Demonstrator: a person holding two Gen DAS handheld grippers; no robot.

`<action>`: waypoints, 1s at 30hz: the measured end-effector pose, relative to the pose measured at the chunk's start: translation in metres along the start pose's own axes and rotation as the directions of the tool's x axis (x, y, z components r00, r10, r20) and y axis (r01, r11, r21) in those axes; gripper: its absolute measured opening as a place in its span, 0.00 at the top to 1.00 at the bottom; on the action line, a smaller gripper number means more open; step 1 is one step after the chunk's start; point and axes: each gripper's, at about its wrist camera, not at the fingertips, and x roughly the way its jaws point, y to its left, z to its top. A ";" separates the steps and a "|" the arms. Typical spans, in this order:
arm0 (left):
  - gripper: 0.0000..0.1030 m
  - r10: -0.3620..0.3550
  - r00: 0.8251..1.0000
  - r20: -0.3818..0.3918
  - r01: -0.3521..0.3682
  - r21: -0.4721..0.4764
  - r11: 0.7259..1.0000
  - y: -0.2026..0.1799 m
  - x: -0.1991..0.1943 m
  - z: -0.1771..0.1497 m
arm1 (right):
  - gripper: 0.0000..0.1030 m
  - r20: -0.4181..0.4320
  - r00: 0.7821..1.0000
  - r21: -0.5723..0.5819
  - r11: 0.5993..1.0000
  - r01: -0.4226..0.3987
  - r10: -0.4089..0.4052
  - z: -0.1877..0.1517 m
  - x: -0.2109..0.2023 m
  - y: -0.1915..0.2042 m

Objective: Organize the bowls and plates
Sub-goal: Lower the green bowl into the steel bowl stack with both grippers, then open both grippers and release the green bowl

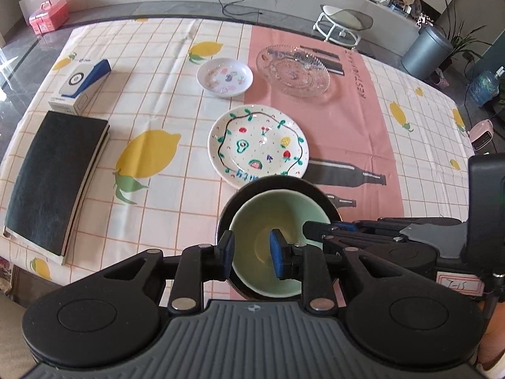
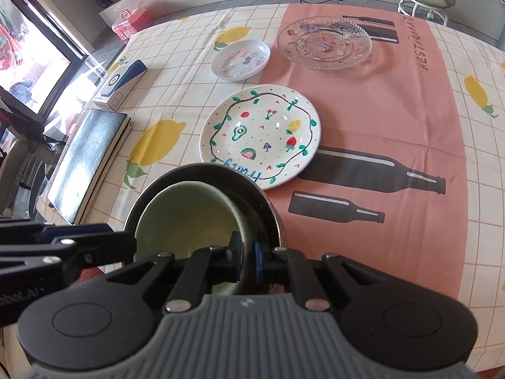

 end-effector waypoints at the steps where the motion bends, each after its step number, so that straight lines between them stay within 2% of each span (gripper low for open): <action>1: 0.69 -0.004 1.000 0.009 0.004 0.000 1.000 0.001 -0.002 0.001 | 0.94 0.002 1.000 -0.007 1.000 0.005 -0.005 0.000 0.000 0.001; 6: 0.49 -0.025 0.997 0.070 0.025 -0.007 1.000 0.009 -0.003 -0.002 | 0.92 0.019 0.999 -0.053 0.998 0.030 -0.029 0.000 -0.003 0.008; 9: 0.45 -0.032 0.995 0.098 0.034 -0.023 0.999 0.016 0.002 -0.007 | 0.83 0.051 0.997 -0.083 0.995 0.057 -0.053 0.000 -0.009 0.012; 11: 0.43 -0.047 0.993 0.106 0.053 -0.046 0.998 0.021 0.005 -0.011 | 0.82 0.053 0.997 -0.091 0.994 0.053 -0.048 0.001 -0.011 0.012; 15: 0.33 -0.080 0.988 0.131 0.092 -0.084 0.992 0.030 0.008 -0.018 | 0.82 0.059 0.997 -0.098 0.994 0.051 -0.045 0.000 -0.015 0.013; 19: 0.29 -0.094 0.984 0.154 0.114 -0.128 0.985 0.040 0.011 -0.024 | 0.68 0.102 0.995 -0.107 0.994 0.017 -0.006 -0.002 -0.028 0.013; 23: 0.26 -0.121 0.978 0.172 0.151 -0.172 0.973 0.048 0.013 -0.031 | 0.62 0.158 0.987 -0.111 0.994 0.005 0.013 -0.002 -0.043 0.010; 26: 0.23 -0.140 0.972 0.187 0.178 -0.202 0.963 0.052 0.017 -0.037 | 0.60 0.186 0.982 -0.063 0.998 -0.017 0.029 0.000 -0.051 -0.002; 30: 0.22 -0.142 0.971 0.194 0.186 -0.235 0.954 0.056 0.027 -0.047 | 0.49 0.202 0.979 0.043 0.998 -0.036 0.027 -0.006 -0.049 -0.028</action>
